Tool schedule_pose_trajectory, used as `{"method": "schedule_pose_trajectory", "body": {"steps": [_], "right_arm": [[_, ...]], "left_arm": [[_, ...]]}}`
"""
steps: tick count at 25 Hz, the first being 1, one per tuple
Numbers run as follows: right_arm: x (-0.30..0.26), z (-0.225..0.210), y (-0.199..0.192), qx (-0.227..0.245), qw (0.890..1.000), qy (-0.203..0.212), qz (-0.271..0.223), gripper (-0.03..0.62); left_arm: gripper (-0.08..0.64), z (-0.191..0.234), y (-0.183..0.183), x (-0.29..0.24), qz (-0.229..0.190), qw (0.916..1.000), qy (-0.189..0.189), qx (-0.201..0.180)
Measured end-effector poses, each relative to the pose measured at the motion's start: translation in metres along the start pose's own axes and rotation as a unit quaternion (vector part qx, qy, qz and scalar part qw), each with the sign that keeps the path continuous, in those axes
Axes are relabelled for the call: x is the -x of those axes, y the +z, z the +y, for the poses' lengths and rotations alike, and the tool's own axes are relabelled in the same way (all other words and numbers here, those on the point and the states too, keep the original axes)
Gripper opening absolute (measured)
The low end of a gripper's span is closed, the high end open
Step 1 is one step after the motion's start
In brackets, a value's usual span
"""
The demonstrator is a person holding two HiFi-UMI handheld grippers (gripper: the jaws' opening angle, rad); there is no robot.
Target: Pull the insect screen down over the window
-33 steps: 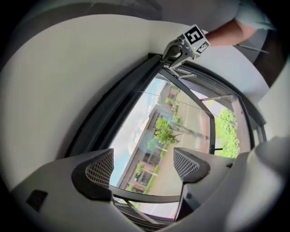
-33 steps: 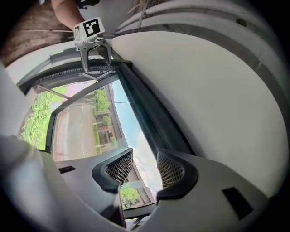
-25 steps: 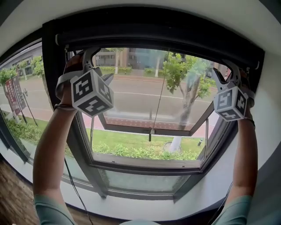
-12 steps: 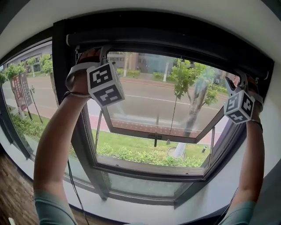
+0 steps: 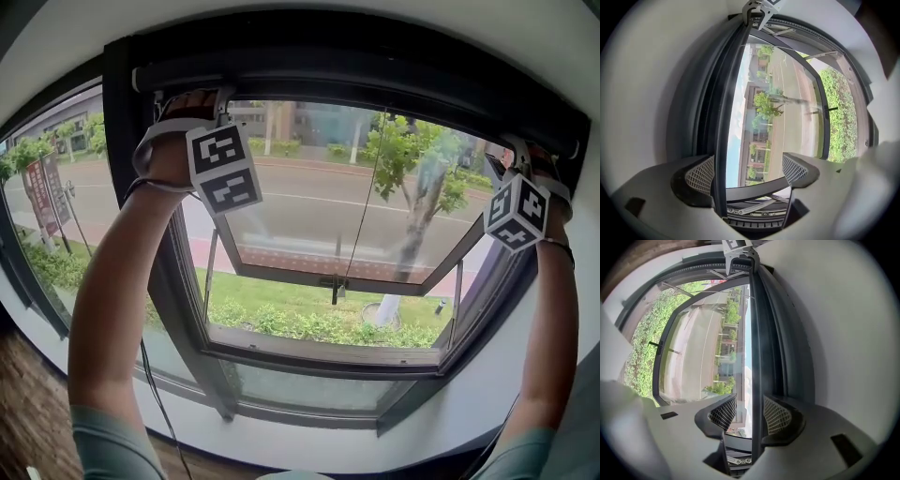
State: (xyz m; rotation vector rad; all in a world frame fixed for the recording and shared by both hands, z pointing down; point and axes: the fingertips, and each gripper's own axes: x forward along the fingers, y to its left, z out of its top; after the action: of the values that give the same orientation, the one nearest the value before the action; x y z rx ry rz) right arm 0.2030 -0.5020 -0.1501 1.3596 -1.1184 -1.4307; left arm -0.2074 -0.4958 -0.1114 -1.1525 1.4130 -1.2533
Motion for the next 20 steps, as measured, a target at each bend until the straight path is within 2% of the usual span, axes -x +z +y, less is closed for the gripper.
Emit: {"method": "schedule_pose_trajectory", "body": {"steps": [8, 12, 16, 20], "right_arm": [[0.004, 0.022, -0.002, 0.013, 0.998, 0.056, 0.006, 0.16], [0.014, 0.04, -0.002, 0.018, 0.996, 0.09, 0.008, 0.159], [0.021, 0.059, 0.0, 0.019, 0.994, 0.111, 0.0, 0.16], [0.035, 0.094, -0.003, 0.017, 0.989, 0.148, 0.002, 0.16]], "left_arm": [[0.443, -0.02, -0.004, 0.007, 0.002, 0.9985, -0.053, -0.014], [0.443, -0.046, -0.008, 0.016, -0.001, 0.996, -0.086, -0.022], [0.443, -0.07, -0.012, 0.023, -0.003, 0.9944, -0.103, -0.025], [0.443, -0.106, -0.013, 0.028, -0.006, 0.9888, -0.144, -0.037]]}}
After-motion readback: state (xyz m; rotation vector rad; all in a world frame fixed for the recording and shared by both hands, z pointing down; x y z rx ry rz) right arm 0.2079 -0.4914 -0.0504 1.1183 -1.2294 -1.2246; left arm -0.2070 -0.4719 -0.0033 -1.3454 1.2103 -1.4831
